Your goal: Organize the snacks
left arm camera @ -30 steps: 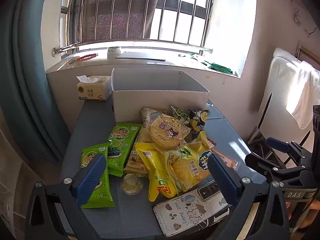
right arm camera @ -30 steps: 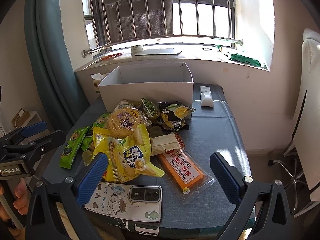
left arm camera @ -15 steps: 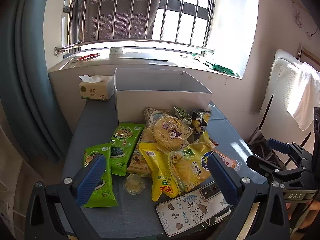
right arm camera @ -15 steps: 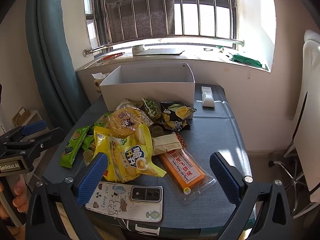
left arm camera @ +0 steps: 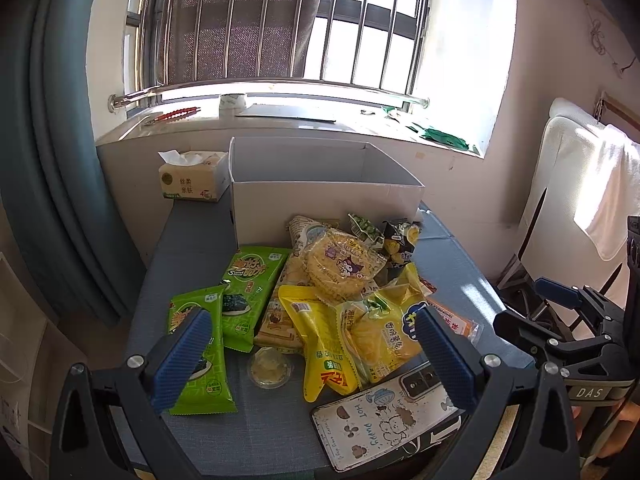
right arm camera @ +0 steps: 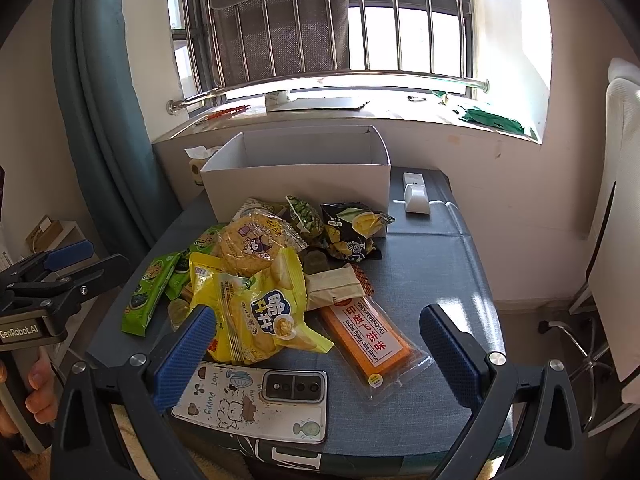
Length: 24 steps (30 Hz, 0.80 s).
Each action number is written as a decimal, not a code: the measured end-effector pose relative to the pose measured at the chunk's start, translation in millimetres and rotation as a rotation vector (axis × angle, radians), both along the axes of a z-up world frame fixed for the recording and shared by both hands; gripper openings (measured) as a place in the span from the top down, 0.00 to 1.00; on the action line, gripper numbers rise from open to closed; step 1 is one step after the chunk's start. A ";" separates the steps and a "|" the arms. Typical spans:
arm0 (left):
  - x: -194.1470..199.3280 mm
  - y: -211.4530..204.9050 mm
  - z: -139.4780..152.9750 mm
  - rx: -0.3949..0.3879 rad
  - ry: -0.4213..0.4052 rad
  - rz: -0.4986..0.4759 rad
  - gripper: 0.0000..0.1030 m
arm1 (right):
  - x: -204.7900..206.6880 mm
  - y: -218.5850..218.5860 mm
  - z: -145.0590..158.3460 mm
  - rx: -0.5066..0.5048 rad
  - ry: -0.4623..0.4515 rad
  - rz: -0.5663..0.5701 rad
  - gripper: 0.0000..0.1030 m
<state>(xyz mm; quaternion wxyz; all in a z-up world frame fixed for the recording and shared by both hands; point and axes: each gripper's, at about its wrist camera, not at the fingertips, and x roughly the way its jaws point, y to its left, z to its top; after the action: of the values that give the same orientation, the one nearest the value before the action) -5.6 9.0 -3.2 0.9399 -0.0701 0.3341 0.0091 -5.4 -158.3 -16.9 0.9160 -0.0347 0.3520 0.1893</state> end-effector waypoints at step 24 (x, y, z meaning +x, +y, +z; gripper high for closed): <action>2.4 13.3 -4.5 -0.002 0.012 0.031 0.00 | -2.4 0.2 0.3 0.012 0.001 0.008 0.00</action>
<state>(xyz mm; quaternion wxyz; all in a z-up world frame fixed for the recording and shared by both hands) -3.3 22.3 -7.8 0.9376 -0.0764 0.3384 0.0238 -7.8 -158.1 -16.6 0.9153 -0.0306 0.3511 0.1952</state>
